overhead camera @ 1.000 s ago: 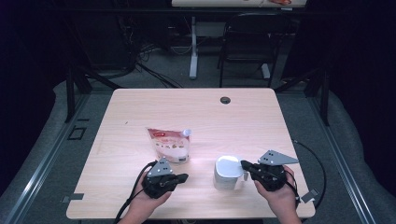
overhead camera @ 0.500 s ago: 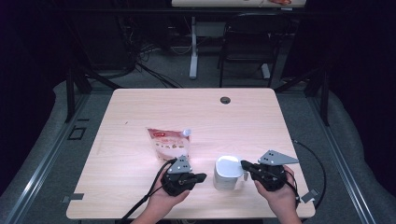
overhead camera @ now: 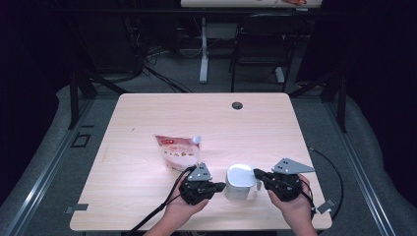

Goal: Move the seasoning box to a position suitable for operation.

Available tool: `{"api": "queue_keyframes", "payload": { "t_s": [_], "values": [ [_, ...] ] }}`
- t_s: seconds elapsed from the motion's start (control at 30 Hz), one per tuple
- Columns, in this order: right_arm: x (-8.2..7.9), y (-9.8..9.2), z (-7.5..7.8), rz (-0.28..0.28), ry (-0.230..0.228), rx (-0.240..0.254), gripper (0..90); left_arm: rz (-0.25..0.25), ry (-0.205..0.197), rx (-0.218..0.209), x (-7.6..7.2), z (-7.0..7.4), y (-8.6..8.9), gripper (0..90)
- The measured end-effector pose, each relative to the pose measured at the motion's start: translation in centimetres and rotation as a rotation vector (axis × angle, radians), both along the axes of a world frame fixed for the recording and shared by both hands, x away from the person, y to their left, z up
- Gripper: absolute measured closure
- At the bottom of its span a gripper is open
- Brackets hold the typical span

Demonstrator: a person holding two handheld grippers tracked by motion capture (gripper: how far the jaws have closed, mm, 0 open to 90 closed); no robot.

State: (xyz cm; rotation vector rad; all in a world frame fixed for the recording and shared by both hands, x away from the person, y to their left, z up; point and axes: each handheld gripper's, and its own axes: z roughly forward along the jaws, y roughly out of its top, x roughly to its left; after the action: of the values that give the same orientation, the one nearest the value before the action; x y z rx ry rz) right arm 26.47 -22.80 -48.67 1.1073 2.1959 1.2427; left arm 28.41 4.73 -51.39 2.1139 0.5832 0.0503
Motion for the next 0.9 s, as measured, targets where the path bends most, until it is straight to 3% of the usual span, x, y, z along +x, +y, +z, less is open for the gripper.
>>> {"api": "queue_keyframes", "payload": {
  "t_s": [0.9],
  "values": [
    [-0.01, -0.19, -0.11, -0.002, 0.002, 0.013, 90.0, -0.009, -0.015, -0.018, -0.09, 0.63, -0.86, 90.0]
  ]
}}
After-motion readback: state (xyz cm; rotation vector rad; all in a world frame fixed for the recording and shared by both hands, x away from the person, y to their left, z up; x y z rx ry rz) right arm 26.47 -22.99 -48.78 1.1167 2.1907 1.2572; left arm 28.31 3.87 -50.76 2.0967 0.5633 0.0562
